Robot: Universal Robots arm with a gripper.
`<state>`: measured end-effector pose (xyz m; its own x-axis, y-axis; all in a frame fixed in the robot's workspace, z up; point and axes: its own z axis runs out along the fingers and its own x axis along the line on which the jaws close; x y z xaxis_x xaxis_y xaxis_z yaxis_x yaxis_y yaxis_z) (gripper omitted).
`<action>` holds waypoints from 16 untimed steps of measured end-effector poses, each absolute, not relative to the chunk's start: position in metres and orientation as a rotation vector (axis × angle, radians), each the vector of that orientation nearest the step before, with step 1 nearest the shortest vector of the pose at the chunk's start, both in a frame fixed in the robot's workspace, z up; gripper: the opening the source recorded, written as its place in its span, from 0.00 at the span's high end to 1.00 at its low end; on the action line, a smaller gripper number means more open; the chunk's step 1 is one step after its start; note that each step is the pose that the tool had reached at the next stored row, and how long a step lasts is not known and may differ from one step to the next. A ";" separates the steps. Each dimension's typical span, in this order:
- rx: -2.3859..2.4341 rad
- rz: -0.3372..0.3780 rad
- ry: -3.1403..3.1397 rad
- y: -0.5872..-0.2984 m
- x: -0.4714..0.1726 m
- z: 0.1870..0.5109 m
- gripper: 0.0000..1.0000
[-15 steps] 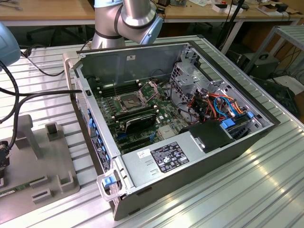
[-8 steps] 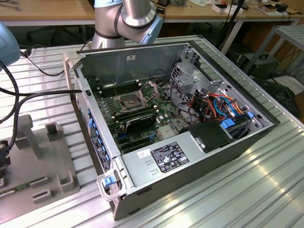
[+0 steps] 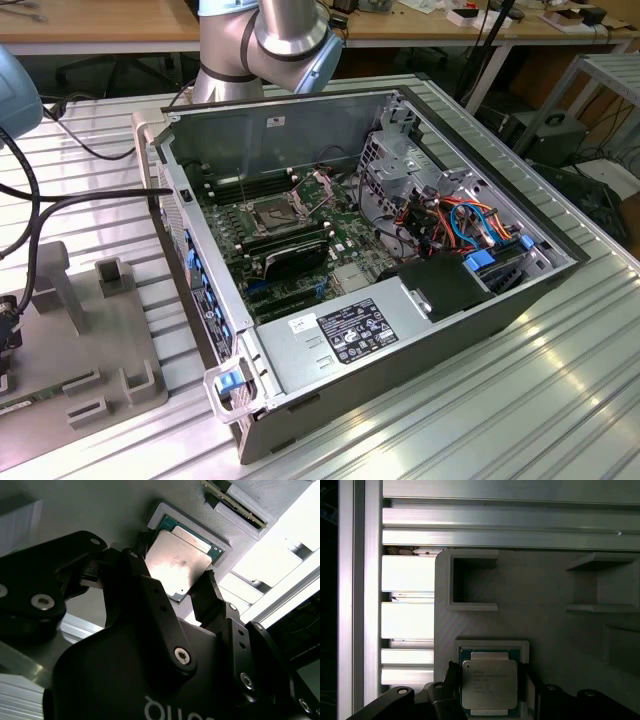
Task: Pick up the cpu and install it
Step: 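Pick up the cpu and move it towards the insertion slot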
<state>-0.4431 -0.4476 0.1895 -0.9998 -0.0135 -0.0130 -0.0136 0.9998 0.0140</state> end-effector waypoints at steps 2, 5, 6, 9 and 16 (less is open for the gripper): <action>-0.021 0.022 3.128 -0.448 -0.443 0.190 0.38; -0.021 0.022 3.128 -0.448 -0.443 0.190 0.38; -0.021 0.022 3.129 -0.448 -0.443 0.190 0.38; -0.021 0.022 3.129 -0.448 -0.443 0.190 0.40; -0.021 0.022 3.128 -0.448 -0.443 0.190 0.45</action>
